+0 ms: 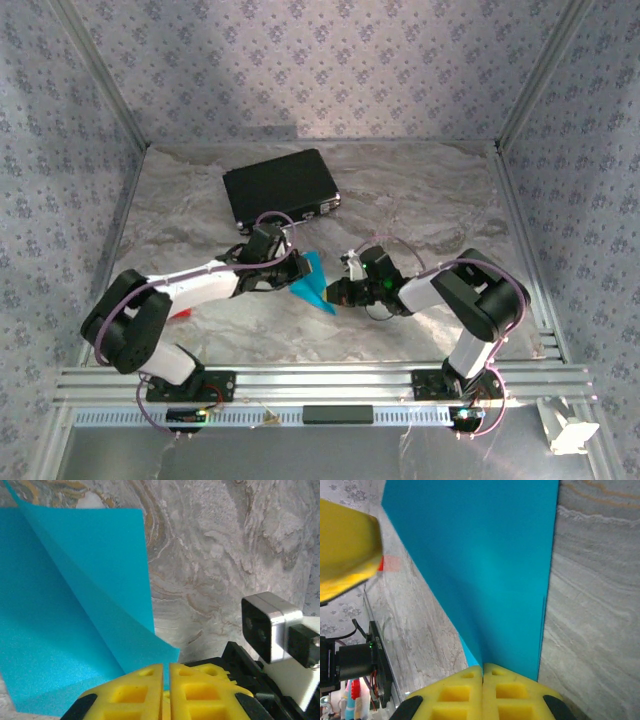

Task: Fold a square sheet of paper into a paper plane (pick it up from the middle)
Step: Fourth fold the wing at the center of the table.

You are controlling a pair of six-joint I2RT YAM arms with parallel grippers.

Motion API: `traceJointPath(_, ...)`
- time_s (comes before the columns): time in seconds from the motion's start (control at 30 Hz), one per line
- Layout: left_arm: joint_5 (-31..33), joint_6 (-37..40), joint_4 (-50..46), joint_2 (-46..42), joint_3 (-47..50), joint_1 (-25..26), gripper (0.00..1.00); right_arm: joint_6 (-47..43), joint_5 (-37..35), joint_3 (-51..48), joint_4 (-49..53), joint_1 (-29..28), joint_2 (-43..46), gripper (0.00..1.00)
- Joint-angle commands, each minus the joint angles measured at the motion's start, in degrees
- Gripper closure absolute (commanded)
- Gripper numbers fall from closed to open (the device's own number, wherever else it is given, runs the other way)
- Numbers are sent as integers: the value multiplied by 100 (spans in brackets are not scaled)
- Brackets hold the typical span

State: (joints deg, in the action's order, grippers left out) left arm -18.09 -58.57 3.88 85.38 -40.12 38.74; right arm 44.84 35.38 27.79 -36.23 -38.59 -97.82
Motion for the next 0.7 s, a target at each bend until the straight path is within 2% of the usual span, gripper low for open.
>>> traceJointPath(0.0,-160,-5,291,183,-5,62,90,304,186,-114,-229,73,-112,100)
traceJointPath(0.4,24,-58,630,773,-250,221,92,779,234,-380,-970,165,-454,100)
traceJointPath(0.67,273,-23,609,726,-213,247,89,882,116,-494,-1061,186,-450,100)
